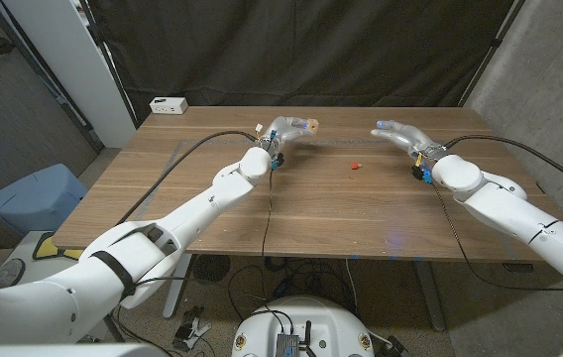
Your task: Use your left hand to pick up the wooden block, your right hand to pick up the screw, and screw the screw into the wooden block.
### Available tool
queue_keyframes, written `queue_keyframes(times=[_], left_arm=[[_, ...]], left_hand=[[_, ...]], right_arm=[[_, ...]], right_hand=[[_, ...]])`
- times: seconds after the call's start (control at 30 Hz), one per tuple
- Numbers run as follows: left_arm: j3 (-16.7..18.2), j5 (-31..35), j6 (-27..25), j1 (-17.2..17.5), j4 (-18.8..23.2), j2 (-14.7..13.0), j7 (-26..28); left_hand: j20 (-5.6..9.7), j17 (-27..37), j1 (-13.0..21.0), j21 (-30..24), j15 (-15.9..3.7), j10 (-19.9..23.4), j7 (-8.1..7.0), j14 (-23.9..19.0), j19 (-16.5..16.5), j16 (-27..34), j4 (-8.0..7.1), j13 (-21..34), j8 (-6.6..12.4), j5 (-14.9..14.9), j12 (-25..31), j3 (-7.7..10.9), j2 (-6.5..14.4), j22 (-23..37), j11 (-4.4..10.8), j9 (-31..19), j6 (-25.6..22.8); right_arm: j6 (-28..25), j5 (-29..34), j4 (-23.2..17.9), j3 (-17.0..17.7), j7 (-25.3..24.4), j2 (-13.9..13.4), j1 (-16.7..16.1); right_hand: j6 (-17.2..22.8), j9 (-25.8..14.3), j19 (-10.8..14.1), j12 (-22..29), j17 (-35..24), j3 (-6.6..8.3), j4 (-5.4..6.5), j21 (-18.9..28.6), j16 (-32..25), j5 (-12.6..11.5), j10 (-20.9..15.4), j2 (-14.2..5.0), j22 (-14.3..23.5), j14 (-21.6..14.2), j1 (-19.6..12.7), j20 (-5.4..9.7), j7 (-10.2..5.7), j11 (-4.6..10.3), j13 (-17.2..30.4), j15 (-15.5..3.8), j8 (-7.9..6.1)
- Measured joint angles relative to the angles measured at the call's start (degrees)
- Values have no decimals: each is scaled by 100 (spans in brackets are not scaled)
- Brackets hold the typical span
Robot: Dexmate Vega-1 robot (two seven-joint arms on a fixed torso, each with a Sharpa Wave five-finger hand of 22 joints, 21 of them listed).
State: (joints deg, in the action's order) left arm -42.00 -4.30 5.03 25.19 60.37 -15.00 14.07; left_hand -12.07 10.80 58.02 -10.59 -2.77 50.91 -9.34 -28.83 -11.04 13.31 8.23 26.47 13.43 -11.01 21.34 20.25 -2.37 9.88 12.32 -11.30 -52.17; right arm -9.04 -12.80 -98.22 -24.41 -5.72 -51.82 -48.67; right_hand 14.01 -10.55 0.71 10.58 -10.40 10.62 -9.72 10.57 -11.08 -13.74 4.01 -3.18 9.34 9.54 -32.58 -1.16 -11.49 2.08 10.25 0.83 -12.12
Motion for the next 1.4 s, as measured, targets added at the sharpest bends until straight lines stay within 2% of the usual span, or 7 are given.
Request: queue_keyframes(times=[0.13,0.3,0.33,0.57,0.87,1.0,1.4], left_arm=[[-2,-80,59,-36,-76,8,-133],[-10,-115,80,-87,-162,16,-200],[-12,-170,118,-99,-179,19,-303],[-23,-237,153,-151,-252,31,-441],[-55,-256,156,-198,-277,26,-531],[-68,-258,145,-208,-262,5,-578],[-92,-268,19,-203,-121,-105,-728]], left_hand=[[0,0,0,0,0,-9,0,0,0,0,0,54,-5,-27,-11,0,0,0,8,0,0],[0,-1,-54,0,31,-19,1,31,0,-45,9,56,-25,-27,-31,-9,54,0,0,-3,20],[0,-1,-54,0,31,-19,1,31,0,-45,13,56,-21,-27,-32,-13,54,0,1,-3,20],[-21,-1,-88,0,31,-10,-3,31,21,-45,23,91,-22,-27,-47,-23,90,0,11,-6,17],[10,-1,-88,-1,31,-13,-3,31,52,-45,20,136,-22,-24,-76,-20,90,0,15,-5,18],[10,-1,-88,-1,31,9,-3,30,52,-45,20,138,-24,-19,-86,-19,90,0,-2,-5,18],[-9,-1,-87,-1,31,20,-3,30,71,-45,20,158,-21,-13,-122,-19,90,0,7,0,18]], right_arm=[[-66,125,-5,-80,203,-147,124],[-132,286,-5,-109,454,-192,167],[-151,337,-5,-193,511,-303,284],[-301,662,-14,-352,799,-477,485],[-493,1061,-115,-498,1025,-614,630],[-589,1287,-183,-581,1138,-679,699],[-705,2007,-295,-837,1427,-750,907]], right_hand=[[-31,0,-12,0,0,23,-23,0,28,0,31,-15,0,12,-93,-12,-30,30,0,12,0],[-29,0,-40,0,0,48,-48,0,28,0,52,44,0,31,-153,-40,-32,52,0,30,0],[-8,0,-40,0,0,48,-48,-1,28,0,62,45,0,31,-154,-40,-52,58,0,30,0],[1,0,-111,0,0,48,-47,-21,28,8,103,112,1,31,-221,-115,-61,57,0,30,0],[6,-27,-98,0,-15,47,-47,-21,28,43,106,173,1,31,-281,-159,-65,60,0,30,0],[32,-27,-116,-22,-15,47,-47,-21,28,84,166,211,1,30,-319,-217,-91,120,0,30,0],[207,-53,-133,-22,-15,142,-47,-21,27,127,320,192,15,30,-531,-276,-100,151,0,30,-44]])
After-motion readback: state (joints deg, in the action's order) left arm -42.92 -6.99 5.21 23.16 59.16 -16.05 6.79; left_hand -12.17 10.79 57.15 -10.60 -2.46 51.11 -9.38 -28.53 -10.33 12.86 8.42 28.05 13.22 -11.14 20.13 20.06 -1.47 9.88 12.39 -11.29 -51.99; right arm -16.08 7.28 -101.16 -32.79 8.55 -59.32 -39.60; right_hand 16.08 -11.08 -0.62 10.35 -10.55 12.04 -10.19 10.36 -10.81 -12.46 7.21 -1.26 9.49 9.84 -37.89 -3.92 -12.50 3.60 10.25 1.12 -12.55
